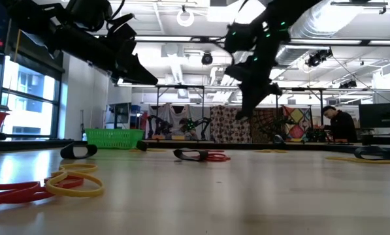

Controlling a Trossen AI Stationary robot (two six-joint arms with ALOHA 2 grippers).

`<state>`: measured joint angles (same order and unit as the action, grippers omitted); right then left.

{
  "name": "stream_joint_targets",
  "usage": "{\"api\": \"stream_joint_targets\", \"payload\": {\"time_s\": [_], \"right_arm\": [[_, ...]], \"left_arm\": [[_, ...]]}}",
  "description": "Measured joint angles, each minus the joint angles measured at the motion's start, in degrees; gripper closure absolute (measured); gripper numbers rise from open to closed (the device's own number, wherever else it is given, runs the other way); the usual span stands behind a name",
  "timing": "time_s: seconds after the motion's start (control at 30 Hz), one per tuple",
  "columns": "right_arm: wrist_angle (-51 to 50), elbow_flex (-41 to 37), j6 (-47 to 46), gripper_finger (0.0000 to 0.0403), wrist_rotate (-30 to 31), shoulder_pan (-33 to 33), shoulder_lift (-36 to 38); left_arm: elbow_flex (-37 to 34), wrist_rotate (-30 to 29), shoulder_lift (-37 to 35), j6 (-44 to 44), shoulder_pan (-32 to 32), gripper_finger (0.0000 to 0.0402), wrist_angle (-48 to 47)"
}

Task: Sort rubber bands into baskets
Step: Put the black rubber band into the blue bin

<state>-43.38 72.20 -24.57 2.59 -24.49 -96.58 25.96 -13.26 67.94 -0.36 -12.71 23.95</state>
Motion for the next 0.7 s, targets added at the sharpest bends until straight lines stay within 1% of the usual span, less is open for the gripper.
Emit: {"api": "stream_joint_targets", "payload": {"time_s": [0.13,0.3,0.57,0.7], "right_arm": [[1.27,-5.1,-1.68,0.0403,0.76,2.35,6.42],[0.41,-7.58,-3.05,0.0403,1.94,6.12,12.66],[-5.41,-7.58,-6.56,0.0403,5.32,12.55,17.77],[-8.33,-7.58,-7.99,0.0403,5.33,15.07,19.17]], "left_arm": [[0.0,0.0,0.0,0.0,0.0,0.0378,-0.02],[0.0,0.01,0.0,-0.02,0.0,0.0378,0.44],[0.0,0.02,0.0,-0.02,0.0,0.0378,0.72],[0.0,0.02,0.0,-0.02,0.0,0.0378,0.92]]}}
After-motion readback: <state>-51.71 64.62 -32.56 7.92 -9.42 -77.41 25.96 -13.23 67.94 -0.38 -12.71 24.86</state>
